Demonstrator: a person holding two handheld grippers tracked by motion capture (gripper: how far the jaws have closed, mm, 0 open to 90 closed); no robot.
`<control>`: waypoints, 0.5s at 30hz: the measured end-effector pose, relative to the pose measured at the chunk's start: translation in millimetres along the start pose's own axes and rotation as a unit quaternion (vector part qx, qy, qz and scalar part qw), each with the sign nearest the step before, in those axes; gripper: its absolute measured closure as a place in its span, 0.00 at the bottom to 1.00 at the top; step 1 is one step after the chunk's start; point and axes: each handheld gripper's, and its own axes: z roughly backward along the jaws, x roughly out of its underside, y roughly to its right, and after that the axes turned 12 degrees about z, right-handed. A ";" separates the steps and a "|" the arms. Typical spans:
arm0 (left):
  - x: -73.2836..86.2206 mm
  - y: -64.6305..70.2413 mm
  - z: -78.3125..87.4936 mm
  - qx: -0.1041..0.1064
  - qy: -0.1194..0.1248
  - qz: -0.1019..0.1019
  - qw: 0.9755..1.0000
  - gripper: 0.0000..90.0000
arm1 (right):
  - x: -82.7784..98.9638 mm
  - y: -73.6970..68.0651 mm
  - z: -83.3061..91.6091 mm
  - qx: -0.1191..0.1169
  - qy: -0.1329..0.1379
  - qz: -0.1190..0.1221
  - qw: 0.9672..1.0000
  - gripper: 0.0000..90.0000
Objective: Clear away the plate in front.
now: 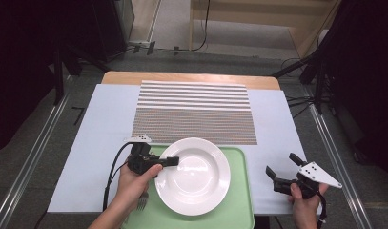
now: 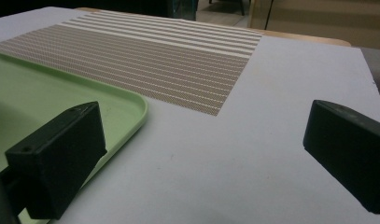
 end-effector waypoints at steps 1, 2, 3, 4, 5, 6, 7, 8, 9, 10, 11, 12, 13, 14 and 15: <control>1.2 -0.1 0.0 -0.001 -0.002 -0.001 1.000 0.89 | 0.0 0.0 0.0 -0.001 0.000 0.000 1.000 0.00; 2.3 0.2 0.1 0.000 -0.004 0.001 1.000 0.89 | 0.0 0.1 -0.1 -0.001 0.000 0.000 1.000 0.00; 3.3 0.2 0.2 0.002 -0.005 0.003 1.000 0.89 | 0.0 0.1 -0.1 -0.001 0.000 0.000 1.000 0.00; 4.1 -0.3 0.2 0.004 -0.007 0.003 1.000 0.89 | 0.0 -0.1 -0.2 0.000 0.000 -0.001 1.000 0.00; 5.0 -0.4 0.2 0.005 -0.009 0.006 1.000 0.89 | 0.0 -0.6 0.0 0.000 -0.001 -0.003 1.000 0.00; 5.9 -0.4 0.1 0.006 -0.011 0.012 1.000 0.89 | 0.0 -0.5 0.0 0.000 -0.001 -0.002 1.000 0.00; 6.4 -1.1 0.2 0.007 -0.017 0.010 1.000 0.89 | 0.0 -0.6 0.0 0.000 -0.001 -0.003 1.000 0.00; 7.2 -1.4 -0.1 0.007 -0.017 0.009 1.000 0.89 | 0.0 -0.6 0.0 0.000 -0.001 -0.003 1.000 0.00; 8.3 -1.1 -0.3 0.006 -0.020 0.011 1.000 0.89 | 0.0 -0.6 -0.1 0.000 -0.002 -0.003 1.000 0.00; 9.0 -1.4 -0.5 0.006 -0.022 0.009 1.000 0.89 | 0.0 -0.6 -0.1 0.000 -0.002 -0.002 1.000 0.00; 10.0 -1.4 -0.8 0.008 -0.025 0.010 1.000 0.89 | 0.0 -0.6 0.0 0.000 -0.002 -0.003 1.000 0.00; 10.7 -2.1 -1.0 0.009 -0.027 0.011 1.000 0.89 | 0.1 -0.5 0.0 0.000 -0.002 -0.001 1.000 0.00; 11.7 -2.6 -1.6 0.010 -0.030 0.014 0.999 0.89 | 0.1 -0.6 -0.1 0.000 -0.002 -0.002 1.000 0.00; 12.3 -3.5 -1.7 0.013 -0.035 0.015 0.999 0.89 | 0.1 -0.5 -0.2 0.000 -0.003 -0.001 1.000 0.00; 13.1 -4.5 -2.2 0.013 -0.038 0.015 0.999 0.89 | 0.1 -0.6 -0.2 0.000 -0.003 -0.002 1.000 0.00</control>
